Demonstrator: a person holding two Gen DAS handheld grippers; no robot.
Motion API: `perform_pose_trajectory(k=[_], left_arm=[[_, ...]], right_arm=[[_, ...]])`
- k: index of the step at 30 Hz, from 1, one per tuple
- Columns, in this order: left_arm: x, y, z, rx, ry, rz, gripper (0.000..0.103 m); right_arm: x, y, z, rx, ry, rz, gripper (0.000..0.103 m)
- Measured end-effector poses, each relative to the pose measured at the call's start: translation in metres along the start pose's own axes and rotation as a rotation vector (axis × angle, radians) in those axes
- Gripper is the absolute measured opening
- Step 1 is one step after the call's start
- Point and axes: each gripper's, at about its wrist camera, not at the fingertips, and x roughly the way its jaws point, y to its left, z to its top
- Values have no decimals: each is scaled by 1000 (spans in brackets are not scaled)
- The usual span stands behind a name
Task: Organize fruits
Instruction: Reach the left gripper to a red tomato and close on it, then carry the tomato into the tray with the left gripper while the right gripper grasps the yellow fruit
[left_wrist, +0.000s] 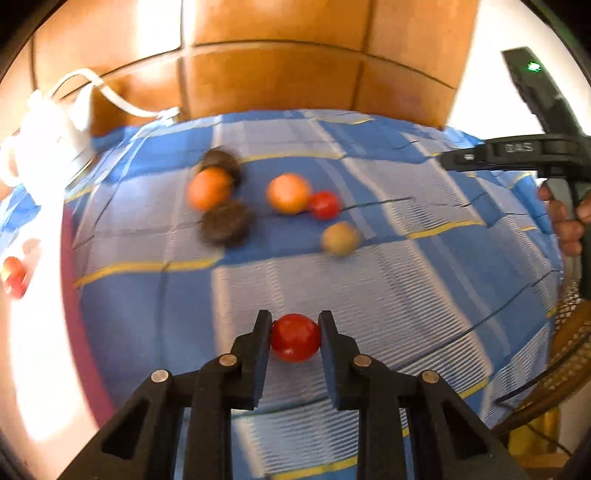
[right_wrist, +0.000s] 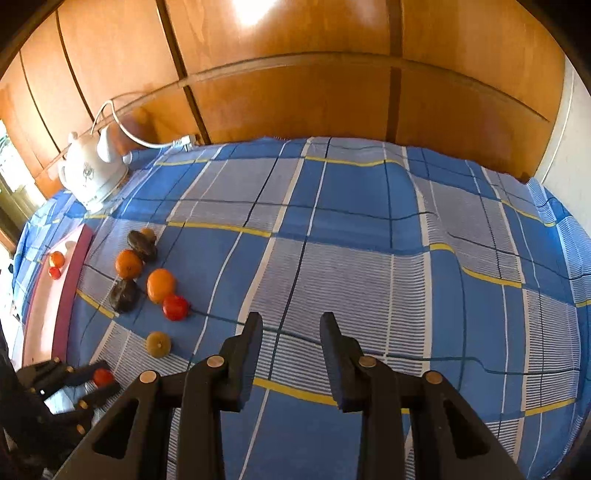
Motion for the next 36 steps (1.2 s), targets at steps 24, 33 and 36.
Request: perform_pose_trajectory(k=[24, 33, 36], left_arm=[[1, 18, -23, -40, -81, -38, 26], [0, 18, -24, -38, -92, -48, 26], [0, 19, -25, -41, -94, -51, 26]], right_arm=[[28, 52, -19, -66, 149, 126, 32], [46, 111, -18, -108, 129, 133, 32], [54, 119, -18, -112, 123, 118, 32]])
